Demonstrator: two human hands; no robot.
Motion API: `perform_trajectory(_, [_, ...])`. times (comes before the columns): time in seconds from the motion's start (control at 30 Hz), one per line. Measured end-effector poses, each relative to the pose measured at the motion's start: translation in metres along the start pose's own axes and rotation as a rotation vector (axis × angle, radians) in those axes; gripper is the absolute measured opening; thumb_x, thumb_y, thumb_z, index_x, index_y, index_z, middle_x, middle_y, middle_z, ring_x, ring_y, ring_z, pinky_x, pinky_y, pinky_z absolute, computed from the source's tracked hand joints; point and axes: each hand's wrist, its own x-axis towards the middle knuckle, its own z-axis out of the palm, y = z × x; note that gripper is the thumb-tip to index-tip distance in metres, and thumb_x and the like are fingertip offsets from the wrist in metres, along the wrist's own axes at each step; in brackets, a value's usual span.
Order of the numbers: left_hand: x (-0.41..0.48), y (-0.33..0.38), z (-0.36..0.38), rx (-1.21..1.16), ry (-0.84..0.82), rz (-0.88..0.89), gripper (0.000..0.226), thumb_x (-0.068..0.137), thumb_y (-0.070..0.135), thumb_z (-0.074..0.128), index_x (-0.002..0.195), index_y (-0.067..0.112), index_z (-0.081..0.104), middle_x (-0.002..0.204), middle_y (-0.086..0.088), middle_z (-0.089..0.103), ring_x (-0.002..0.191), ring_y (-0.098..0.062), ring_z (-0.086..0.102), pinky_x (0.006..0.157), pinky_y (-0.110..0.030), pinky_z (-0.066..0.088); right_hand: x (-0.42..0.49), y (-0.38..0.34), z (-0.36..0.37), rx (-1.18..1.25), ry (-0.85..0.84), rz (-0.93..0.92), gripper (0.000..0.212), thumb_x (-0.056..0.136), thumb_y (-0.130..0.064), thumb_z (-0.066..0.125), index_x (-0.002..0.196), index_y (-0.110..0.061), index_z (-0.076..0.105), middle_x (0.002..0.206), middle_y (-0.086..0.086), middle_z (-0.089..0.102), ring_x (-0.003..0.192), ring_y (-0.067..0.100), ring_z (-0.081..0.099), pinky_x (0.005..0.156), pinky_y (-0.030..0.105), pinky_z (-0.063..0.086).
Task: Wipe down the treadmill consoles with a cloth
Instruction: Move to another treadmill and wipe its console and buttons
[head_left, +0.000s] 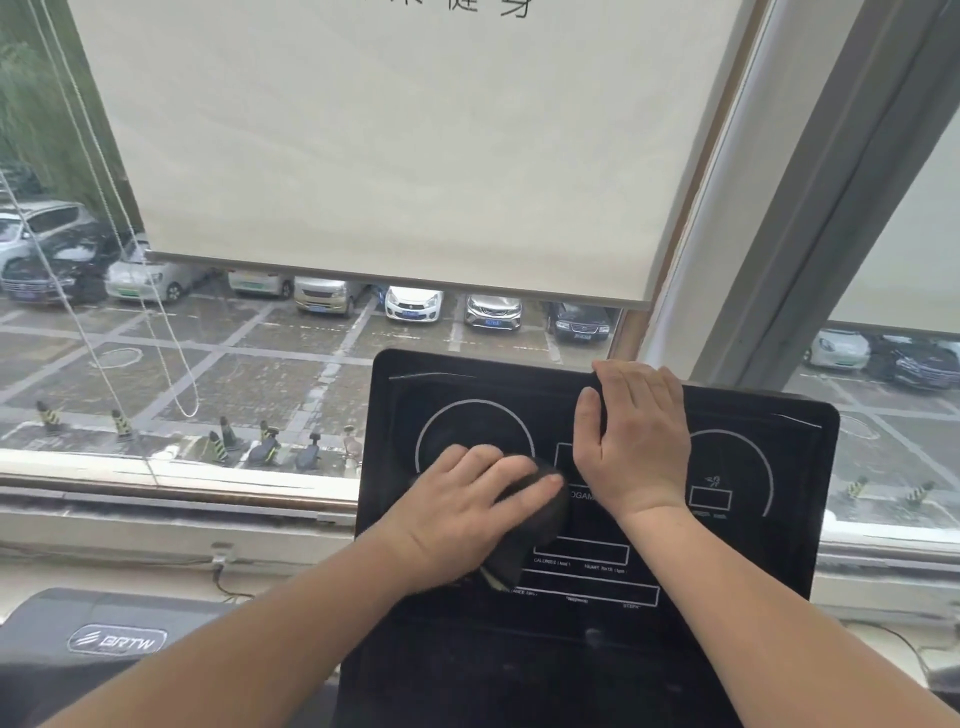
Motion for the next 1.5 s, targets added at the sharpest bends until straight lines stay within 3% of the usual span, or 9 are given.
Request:
perform_trajectory(0.1, [0.018, -0.036, -0.013, 0.053, 0.035, 0.004, 0.056, 0.095, 0.014, 0.058, 0.150, 0.018, 0.052, 0.134, -0.005, 0.059, 0.106, -0.032, 0.059, 0.082, -0.048, 0.050, 0.000, 0.000, 0.000, 0.012, 0.015, 0.003, 0.041, 0.102, -0.033, 0.043, 0.127, -0.010, 0.066, 0.123, 0.007, 0.069, 0.121, 0.028, 0.059, 0.123, 0.043, 0.026])
perform_trajectory(0.23, [0.030, -0.049, -0.014, 0.025, 0.214, -0.551, 0.072, 0.085, 0.017, 0.066, 0.153, 0.019, 0.042, 0.138, -0.009, 0.049, 0.115, -0.038, 0.049, 0.092, -0.051, 0.045, 0.000, -0.002, -0.001, 0.012, 0.010, 0.011, 0.041, 0.102, -0.032, 0.042, 0.127, -0.010, 0.066, 0.122, 0.005, 0.068, 0.121, 0.027, 0.058, 0.124, 0.041, 0.024])
perform_trajectory(0.3, [0.024, -0.027, -0.005, 0.008, 0.235, -0.626, 0.073, 0.084, 0.018, 0.065, 0.153, 0.018, 0.043, 0.138, -0.010, 0.048, 0.114, -0.037, 0.048, 0.091, -0.049, 0.042, 0.000, -0.002, -0.001, 0.012, 0.017, 0.008, 0.040, 0.102, -0.032, 0.043, 0.126, -0.010, 0.066, 0.121, 0.005, 0.069, 0.120, 0.027, 0.059, 0.123, 0.041, 0.025])
perform_trajectory(0.57, [-0.032, -0.023, -0.017, 0.002, -0.079, 0.062, 0.055, 0.094, 0.017, 0.061, 0.149, 0.022, 0.056, 0.136, -0.005, 0.062, 0.109, -0.029, 0.061, 0.085, -0.044, 0.052, 0.001, -0.003, 0.000, -0.001, 0.017, 0.023, 0.040, 0.102, -0.032, 0.043, 0.123, -0.008, 0.068, 0.119, 0.007, 0.070, 0.118, 0.029, 0.060, 0.122, 0.044, 0.028])
perform_trajectory(0.77, [-0.023, -0.061, -0.044, 0.030, 0.161, -0.616, 0.063, 0.083, 0.020, 0.070, 0.146, 0.024, 0.060, 0.131, -0.010, 0.057, 0.113, -0.037, 0.053, 0.091, -0.051, 0.045, 0.001, -0.005, -0.001, -0.024, -0.019, 0.053, 0.041, 0.102, -0.035, 0.040, 0.123, -0.011, 0.066, 0.120, 0.005, 0.069, 0.121, 0.028, 0.058, 0.125, 0.035, 0.016])
perform_trajectory(0.83, [-0.033, -0.043, -0.037, 0.017, 0.196, -0.698, 0.062, 0.079, 0.019, 0.076, 0.140, 0.024, 0.065, 0.123, -0.008, 0.059, 0.108, -0.035, 0.053, 0.087, -0.048, 0.041, 0.001, -0.006, -0.002, -0.019, -0.020, 0.056, 0.040, 0.102, -0.034, 0.042, 0.123, -0.011, 0.066, 0.121, 0.006, 0.069, 0.122, 0.028, 0.058, 0.126, 0.036, 0.015])
perform_trajectory(1.13, [-0.079, -0.019, -0.035, -0.060, -0.075, -0.130, 0.057, 0.078, 0.017, 0.070, 0.133, 0.029, 0.068, 0.112, 0.001, 0.067, 0.089, -0.028, 0.060, 0.078, -0.043, 0.044, 0.000, -0.011, -0.004, -0.011, -0.035, 0.086, 0.039, 0.102, -0.033, 0.042, 0.123, -0.011, 0.065, 0.122, 0.007, 0.067, 0.125, 0.028, 0.056, 0.128, 0.045, 0.018])
perform_trajectory(1.37, [-0.006, -0.045, -0.041, -0.110, 0.188, -0.773, 0.063, 0.082, 0.015, 0.077, 0.142, 0.023, 0.061, 0.112, -0.004, 0.058, 0.096, -0.031, 0.055, 0.080, -0.045, 0.049, 0.000, -0.007, -0.014, 0.060, -0.148, 0.079, 0.039, 0.103, -0.032, 0.042, 0.136, -0.019, 0.058, 0.139, -0.001, 0.060, 0.139, 0.020, 0.046, 0.130, 0.042, 0.012])
perform_trajectory(1.5, [-0.013, 0.006, -0.020, -0.158, 0.044, -0.433, 0.072, 0.075, 0.016, 0.079, 0.144, 0.022, 0.057, 0.107, -0.003, 0.060, 0.087, -0.029, 0.057, 0.070, -0.044, 0.053, 0.007, 0.016, -0.037, 0.118, -0.343, -0.023, 0.055, 0.104, -0.042, 0.029, 0.154, -0.026, 0.047, 0.161, -0.007, 0.043, 0.153, 0.011, 0.030, 0.130, 0.036, 0.010])
